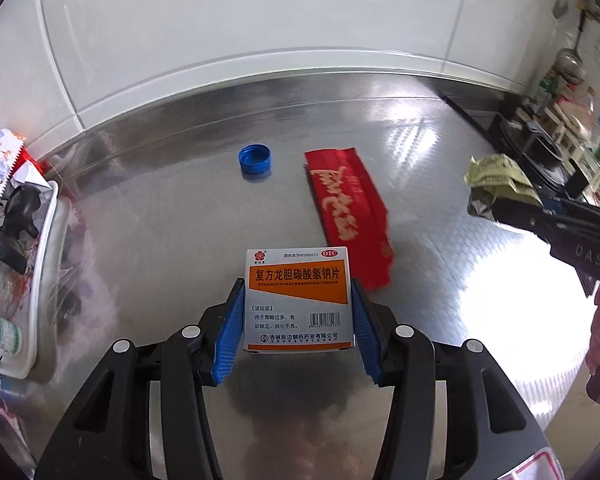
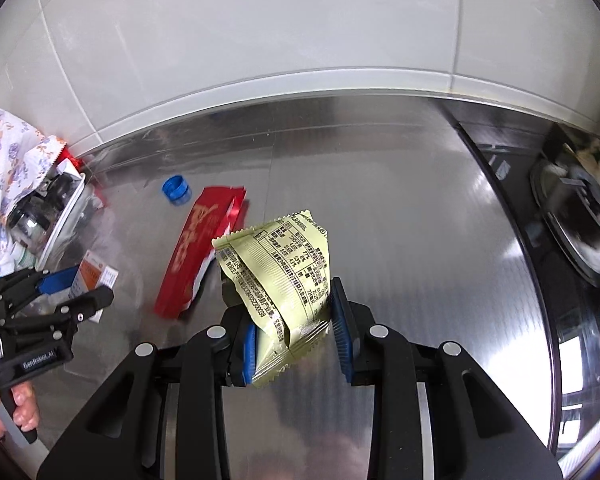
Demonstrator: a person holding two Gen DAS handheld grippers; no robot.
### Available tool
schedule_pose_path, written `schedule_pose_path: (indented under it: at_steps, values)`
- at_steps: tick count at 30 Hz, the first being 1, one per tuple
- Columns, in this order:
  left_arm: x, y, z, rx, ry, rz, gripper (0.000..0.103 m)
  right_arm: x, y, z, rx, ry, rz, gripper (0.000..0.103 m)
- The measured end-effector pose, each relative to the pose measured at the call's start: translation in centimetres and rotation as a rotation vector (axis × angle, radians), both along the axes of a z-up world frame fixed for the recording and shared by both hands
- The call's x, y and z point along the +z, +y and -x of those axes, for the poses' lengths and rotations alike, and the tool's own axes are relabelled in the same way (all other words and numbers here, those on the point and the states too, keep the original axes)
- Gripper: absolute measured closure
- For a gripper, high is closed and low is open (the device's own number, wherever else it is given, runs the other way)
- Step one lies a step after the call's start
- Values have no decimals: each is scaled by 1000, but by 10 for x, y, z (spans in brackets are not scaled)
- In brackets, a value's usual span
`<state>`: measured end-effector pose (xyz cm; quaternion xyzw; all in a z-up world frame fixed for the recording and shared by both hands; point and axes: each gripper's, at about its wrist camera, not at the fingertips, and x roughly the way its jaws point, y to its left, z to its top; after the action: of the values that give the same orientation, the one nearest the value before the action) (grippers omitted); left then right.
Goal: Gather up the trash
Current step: 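Carry the box and packet down over the yellow bin and open both tools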
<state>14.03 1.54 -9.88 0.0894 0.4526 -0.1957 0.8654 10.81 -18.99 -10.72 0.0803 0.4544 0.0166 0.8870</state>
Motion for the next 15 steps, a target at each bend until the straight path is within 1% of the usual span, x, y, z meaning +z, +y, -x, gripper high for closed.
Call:
schedule_pose_path:
  at_steps: [5,9,15]
  values:
    - [9,3,29,0,-10,21,53,7,1,39,-2,-13,-11,70]
    - [12,1,58,1,-24,17,53,10,2,65,8,-28,-22,70]
    - [14,-6,106,10,-39,7,53,18,-3,118,34,-50,-37,70]
